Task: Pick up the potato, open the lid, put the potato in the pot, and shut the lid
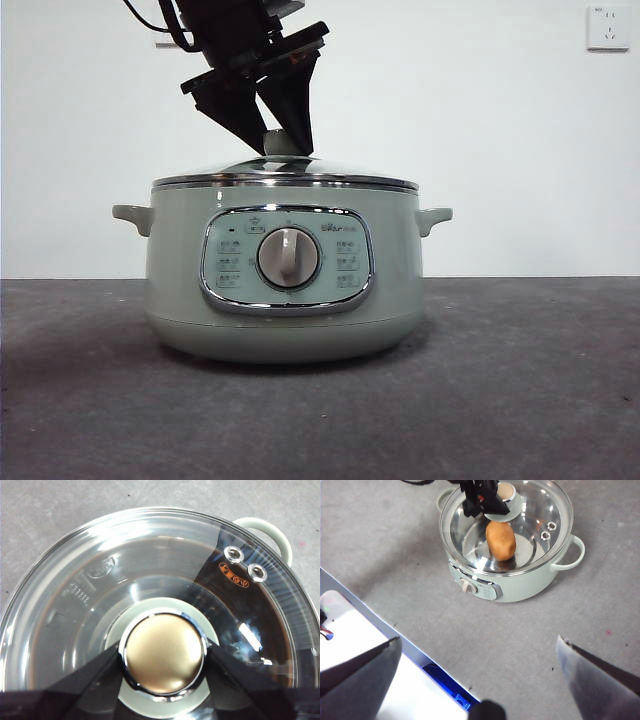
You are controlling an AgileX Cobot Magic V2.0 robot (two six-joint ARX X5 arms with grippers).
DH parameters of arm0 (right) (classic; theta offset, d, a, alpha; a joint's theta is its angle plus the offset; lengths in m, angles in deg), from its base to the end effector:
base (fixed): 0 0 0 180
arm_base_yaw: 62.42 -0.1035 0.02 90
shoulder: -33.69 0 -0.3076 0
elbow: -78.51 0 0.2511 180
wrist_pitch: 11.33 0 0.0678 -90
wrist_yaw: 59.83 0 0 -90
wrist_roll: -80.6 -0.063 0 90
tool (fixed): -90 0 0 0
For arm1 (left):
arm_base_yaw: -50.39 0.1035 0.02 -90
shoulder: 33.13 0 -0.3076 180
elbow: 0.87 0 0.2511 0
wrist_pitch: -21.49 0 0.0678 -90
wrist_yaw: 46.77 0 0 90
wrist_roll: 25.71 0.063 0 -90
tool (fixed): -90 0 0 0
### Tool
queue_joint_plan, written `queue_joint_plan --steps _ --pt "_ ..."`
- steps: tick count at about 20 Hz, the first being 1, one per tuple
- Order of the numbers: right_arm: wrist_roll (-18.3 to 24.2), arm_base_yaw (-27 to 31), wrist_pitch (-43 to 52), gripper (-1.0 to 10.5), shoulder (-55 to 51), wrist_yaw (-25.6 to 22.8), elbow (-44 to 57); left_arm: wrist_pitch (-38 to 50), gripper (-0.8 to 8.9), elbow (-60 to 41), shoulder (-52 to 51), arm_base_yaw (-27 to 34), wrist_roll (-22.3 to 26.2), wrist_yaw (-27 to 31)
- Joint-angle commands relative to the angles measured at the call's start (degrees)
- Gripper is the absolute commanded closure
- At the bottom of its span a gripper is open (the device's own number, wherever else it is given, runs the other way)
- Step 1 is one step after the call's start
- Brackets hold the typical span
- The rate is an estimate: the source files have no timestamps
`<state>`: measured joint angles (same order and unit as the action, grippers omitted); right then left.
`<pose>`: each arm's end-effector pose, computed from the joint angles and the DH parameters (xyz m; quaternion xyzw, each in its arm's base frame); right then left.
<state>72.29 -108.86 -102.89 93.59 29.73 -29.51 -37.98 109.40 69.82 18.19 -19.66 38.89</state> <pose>0.0888 0.0927 0.4666 -0.0849 0.3649 0.3374 0.8636 0.3513 -0.2268 0.3321 0.1507 0.4112 -0.3037 0.8462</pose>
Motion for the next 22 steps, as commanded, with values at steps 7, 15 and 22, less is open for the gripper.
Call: queue_joint_plan --steps 7,15,22 --pt "-0.5 -0.1 -1.4 2.5 -0.2 0.0 0.4 -2.4 0.28 -1.1 -1.5 0.1 -1.5 -0.5" --pt "-0.5 -0.1 -1.4 2.5 -0.2 0.0 0.4 -11.5 0.29 -1.1 -15.2 -0.2 -3.0 -0.6" --pt "0.5 -0.1 -1.4 2.6 0.3 0.0 0.4 -25.2 0.50 -1.1 -26.1 -0.7 -3.3 -0.5"
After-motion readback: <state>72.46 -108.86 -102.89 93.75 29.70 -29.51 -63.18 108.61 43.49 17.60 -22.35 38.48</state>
